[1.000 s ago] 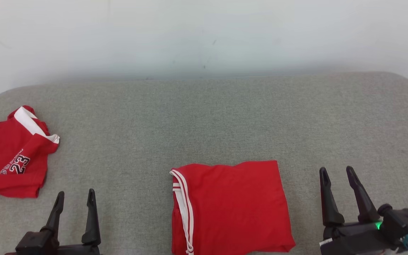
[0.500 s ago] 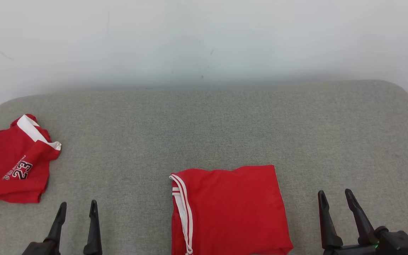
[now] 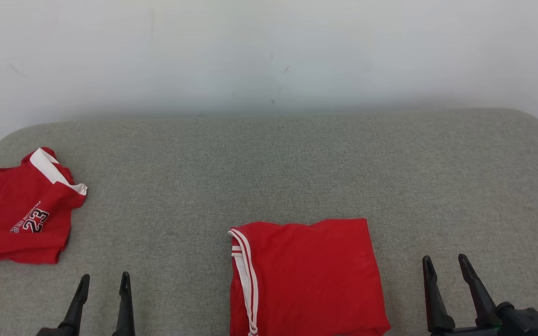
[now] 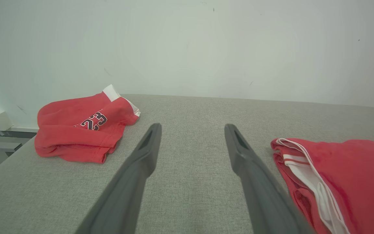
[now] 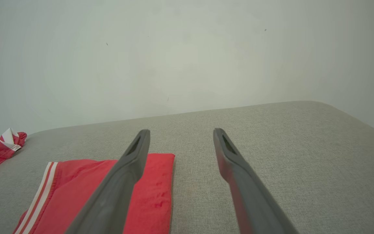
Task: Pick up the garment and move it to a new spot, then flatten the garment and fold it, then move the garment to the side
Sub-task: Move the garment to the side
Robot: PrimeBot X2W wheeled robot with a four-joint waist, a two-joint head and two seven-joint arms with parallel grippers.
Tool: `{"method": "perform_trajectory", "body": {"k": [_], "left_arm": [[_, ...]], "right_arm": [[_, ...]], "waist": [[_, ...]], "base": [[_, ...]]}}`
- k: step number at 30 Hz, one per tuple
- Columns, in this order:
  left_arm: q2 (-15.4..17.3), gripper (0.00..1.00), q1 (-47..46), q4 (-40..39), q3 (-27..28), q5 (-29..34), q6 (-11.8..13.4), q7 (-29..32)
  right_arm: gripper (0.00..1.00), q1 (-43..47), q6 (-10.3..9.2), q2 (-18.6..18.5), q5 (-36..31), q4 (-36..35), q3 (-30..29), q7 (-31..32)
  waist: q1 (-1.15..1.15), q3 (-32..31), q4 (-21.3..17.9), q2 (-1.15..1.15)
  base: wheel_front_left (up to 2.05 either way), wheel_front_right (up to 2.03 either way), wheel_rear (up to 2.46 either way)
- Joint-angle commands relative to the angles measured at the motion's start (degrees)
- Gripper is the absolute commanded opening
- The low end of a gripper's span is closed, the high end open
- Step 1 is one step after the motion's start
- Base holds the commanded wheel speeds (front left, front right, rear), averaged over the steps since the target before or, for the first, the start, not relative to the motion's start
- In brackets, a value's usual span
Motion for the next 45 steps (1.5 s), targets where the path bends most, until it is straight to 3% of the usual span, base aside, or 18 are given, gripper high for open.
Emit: {"method": "perform_trajectory", "body": {"k": [1, 20, 27, 38, 45], "left_arm": [[0.2, 1.00, 0.7, -0.3, 0.0, -0.1, -0.1, 0.0], [0.3, 1.00, 0.3, -0.4, 0.2, -0.3, 0.4, 0.0], [0.3, 1.00, -0.4, -0.3, 0.1, -0.3, 0.4, 0.0], [0.1, 1.00, -2.0, 0.2, -1.0, -0.9, 0.7, 0.0], [0.0, 1.00, -3.2, 0.5, -1.3, -1.3, 0.9, 0.0]], "right_arm": [[1.00, -0.2, -0.15, -0.3, -0.4, 0.2, -0.1, 0.0], [1.00, -1.1, -0.15, 0.1, 0.2, 1.5, 0.3, 0.1], [1.00, -5.1, -0.15, -1.3, -0.7, 2.9, 2.1, 2.3], [1.00, -14.2, -0.15, -1.8, -0.8, 12.8, 3.4, 12.0], [1.00, -17.7, -0.15, -1.7, -0.5, 21.9, 5.5, 13.5]], "waist": [[0.00, 0.1, 0.0, 0.00], [0.00, 0.8, -0.1, 0.00], [0.00, 1.2, 0.1, 0.00], [0.00, 3.6, 2.4, 0.00], [0.00, 5.7, 3.4, 0.00]], "base": [[0.00, 0.00, 0.00], [0.00, 0.00, 0.00], [0.00, 0.00, 0.00], [0.00, 0.00, 0.00], [0.00, 0.00, 0.00]]}}
